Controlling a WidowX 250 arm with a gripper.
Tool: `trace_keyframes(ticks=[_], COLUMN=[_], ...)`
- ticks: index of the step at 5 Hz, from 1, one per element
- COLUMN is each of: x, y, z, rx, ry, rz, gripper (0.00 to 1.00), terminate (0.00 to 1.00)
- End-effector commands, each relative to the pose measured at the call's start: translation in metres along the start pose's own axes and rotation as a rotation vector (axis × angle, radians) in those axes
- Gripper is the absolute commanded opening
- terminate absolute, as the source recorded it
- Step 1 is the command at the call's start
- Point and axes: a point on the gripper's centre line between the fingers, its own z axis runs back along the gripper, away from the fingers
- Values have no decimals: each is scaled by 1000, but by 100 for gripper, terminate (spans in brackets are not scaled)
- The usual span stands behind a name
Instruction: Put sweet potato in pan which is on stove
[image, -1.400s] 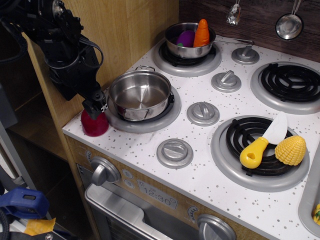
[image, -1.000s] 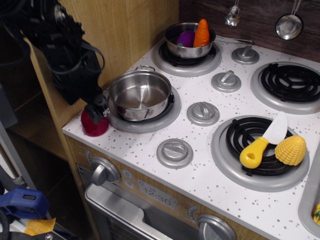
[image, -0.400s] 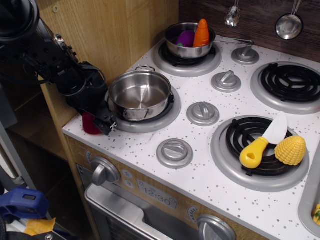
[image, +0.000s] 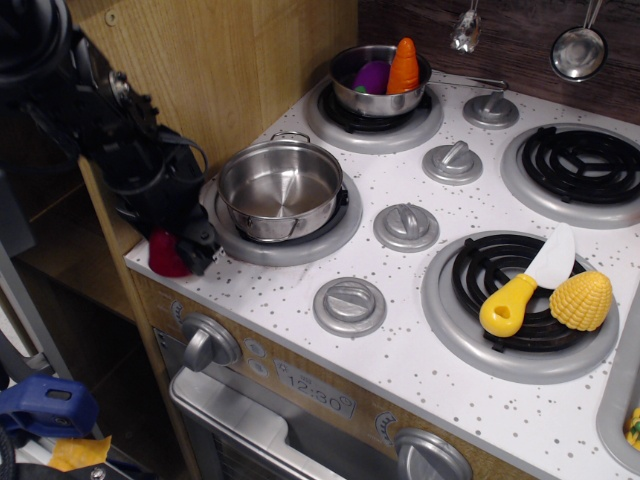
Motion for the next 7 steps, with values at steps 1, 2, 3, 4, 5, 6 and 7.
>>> trace_keyframes(ticks=[1,2,3,4,5,6,7], x=[17,37,61,79,89,95,98], y=[6,6,2,-5,-14,-19,-23], z=[52,68,70,60,50,31,20], rx=[136,157,121,92,69,37,8], ry=[-13,-54,-121,-167,-201,-228,-240], rz=[-37,-86,-121,-147,-160,-169,-177], gripper=[0,0,0,0,0,0,100], terminate=[0,0,0,0,0,0,0])
